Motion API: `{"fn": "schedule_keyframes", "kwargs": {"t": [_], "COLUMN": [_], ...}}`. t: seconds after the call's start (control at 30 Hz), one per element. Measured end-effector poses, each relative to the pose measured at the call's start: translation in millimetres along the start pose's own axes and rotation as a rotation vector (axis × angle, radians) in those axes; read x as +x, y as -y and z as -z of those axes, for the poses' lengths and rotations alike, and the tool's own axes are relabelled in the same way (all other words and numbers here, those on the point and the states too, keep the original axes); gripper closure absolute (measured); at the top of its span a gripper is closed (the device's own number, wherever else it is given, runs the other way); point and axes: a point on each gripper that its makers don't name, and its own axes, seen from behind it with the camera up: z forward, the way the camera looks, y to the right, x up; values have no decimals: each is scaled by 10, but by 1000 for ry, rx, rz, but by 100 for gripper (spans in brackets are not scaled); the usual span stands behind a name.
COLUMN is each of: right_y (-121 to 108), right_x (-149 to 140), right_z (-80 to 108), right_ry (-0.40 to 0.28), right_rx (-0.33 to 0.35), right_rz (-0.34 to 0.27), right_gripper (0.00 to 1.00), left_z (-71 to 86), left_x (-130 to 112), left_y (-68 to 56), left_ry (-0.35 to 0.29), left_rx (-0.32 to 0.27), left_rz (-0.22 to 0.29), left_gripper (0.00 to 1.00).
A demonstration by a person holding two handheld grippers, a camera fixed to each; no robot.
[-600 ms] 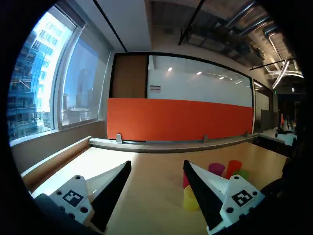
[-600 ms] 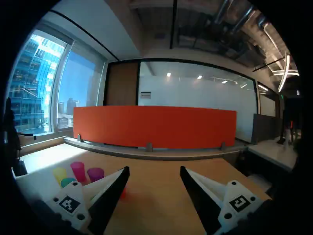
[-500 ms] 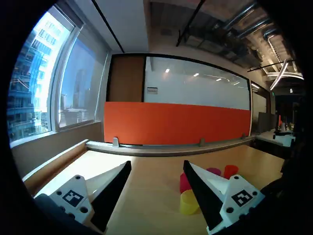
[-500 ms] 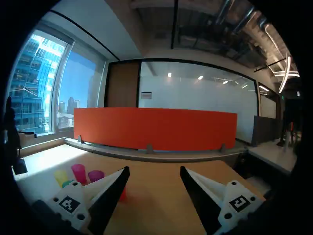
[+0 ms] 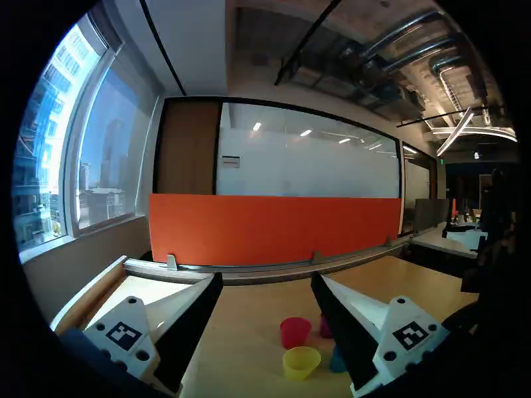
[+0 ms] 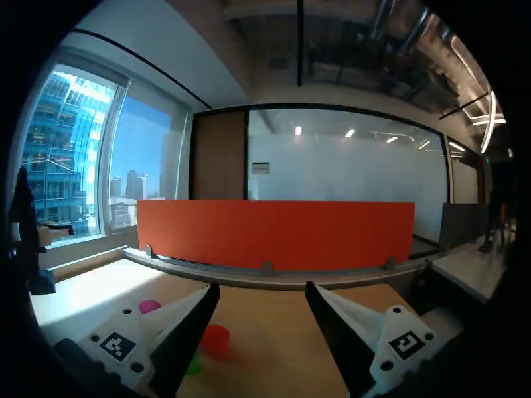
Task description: Pour water
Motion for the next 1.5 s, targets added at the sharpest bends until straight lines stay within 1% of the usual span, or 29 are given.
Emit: {"fn": "schedule_keyframes", "kwargs": {"t": [0.1, 0.33, 0.5, 0.57, 0.8, 1.0, 1.27, 1.4, 1.5], "right_y": [83, 341, 530, 566, 661, 778, 805, 810, 816], "right_x": [8, 40, 52, 37, -28, -115, -376, -478, -544], "right_z": [14, 79, 132, 137, 119, 142, 189, 196, 188], "right_ry": [1, -1, 14, 23, 53, 90, 149, 167, 180], "right_rx": [45, 185, 286, 310, 359, 408, 431, 442, 448], "right_rz": [4, 30, 29, 33, 49, 71, 109, 112, 107], "right_gripper": [0, 0, 0, 0, 0, 0, 0, 0, 0], "left_z": [-12, 3, 39, 60, 102, 118, 124, 103, 91], "left_x": [-27, -57, 1, 15, -41, -183, -489, -559, -609], "left_y": [-92, -346, -486, -526, -638, -711, -808, -830, -867], "left_ry": [9, 24, 17, 15, 42, 84, 155, 167, 174], "left_rx": [-45, -178, -248, -268, -312, -347, -394, -398, -408], "left_rz": [2, 8, 9, 2, -21, -46, -86, -105, -103], "left_gripper": [1, 1, 1, 1, 1, 1, 1, 1, 1]}}
